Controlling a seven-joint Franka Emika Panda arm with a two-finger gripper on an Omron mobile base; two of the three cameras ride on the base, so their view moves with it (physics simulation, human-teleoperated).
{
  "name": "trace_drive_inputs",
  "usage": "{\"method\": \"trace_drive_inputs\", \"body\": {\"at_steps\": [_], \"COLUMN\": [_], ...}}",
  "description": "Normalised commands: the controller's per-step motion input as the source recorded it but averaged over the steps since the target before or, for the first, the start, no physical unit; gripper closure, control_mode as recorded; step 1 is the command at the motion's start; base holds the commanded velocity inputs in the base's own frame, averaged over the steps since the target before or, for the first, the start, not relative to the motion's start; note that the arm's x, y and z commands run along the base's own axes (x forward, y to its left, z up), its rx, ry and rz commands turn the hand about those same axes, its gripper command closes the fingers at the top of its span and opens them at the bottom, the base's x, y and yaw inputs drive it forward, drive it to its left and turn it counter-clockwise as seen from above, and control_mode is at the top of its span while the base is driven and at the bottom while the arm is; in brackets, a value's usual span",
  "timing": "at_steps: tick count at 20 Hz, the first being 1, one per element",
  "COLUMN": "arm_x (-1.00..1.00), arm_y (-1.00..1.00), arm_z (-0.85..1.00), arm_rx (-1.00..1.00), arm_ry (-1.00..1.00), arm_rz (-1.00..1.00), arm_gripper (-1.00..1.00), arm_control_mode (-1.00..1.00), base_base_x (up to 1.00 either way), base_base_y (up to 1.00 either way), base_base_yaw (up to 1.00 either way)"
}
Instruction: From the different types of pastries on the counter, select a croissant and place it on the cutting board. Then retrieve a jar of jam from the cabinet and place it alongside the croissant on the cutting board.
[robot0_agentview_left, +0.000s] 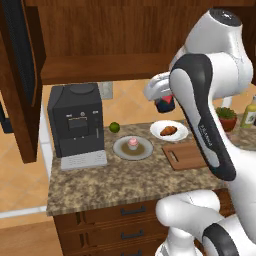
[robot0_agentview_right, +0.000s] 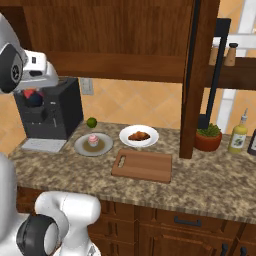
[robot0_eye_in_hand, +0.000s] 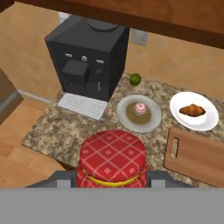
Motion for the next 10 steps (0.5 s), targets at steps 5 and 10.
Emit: {"method": "trace_drive_inputs", "body": {"at_steps": [5,10], "arm_x": [-0.78,-0.53], "arm_y": [-1.00,-1.00], "arm_z": [-0.41,-0.15], "arm_rx": [0.00,0.00], "arm_ry": [0.00,0.00], "arm_rz": [0.19,0.19], "arm_gripper": [1.00,1.00], "arm_control_mode": [-1.00,-1.00], "base_base_x": [0.00,0.00], "base_base_y": [0.00,0.00], "base_base_yaw": [0.00,0.00]}}
